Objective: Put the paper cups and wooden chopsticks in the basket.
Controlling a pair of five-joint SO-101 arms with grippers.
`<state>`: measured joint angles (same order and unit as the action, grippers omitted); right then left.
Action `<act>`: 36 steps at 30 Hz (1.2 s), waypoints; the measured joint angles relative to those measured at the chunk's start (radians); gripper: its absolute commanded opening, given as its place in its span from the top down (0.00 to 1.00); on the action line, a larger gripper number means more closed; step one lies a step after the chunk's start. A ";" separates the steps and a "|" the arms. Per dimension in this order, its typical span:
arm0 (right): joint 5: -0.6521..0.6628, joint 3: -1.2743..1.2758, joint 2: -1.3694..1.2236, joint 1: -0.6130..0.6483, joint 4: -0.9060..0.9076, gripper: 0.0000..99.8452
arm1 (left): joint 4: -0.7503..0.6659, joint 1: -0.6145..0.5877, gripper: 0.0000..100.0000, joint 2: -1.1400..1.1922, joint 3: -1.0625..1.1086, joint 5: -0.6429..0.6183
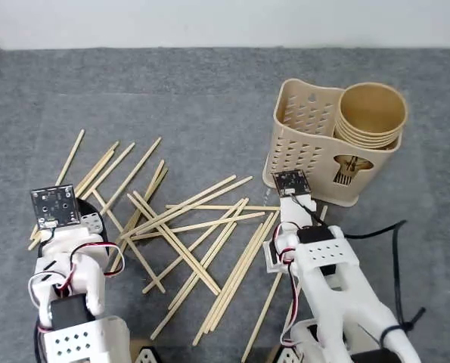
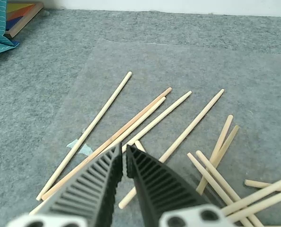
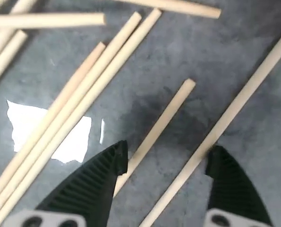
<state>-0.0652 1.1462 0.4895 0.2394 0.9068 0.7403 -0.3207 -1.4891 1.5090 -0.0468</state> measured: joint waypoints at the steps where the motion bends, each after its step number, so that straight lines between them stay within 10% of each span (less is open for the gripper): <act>1: -0.009 -0.005 -0.015 -0.006 0.000 0.83 | 0.000 0.000 0.98 0.000 0.000 0.000; 26: -0.057 -0.276 -0.321 -0.032 0.094 0.99 | 0.000 0.000 0.98 0.000 0.000 0.000; 36: -0.058 -0.591 -0.339 0.020 0.436 0.99 | 0.000 0.000 0.98 0.000 0.000 0.000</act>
<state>-0.1235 0.5554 0.1504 0.2593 1.3426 0.7403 -0.3207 -1.4891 1.5090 -0.0468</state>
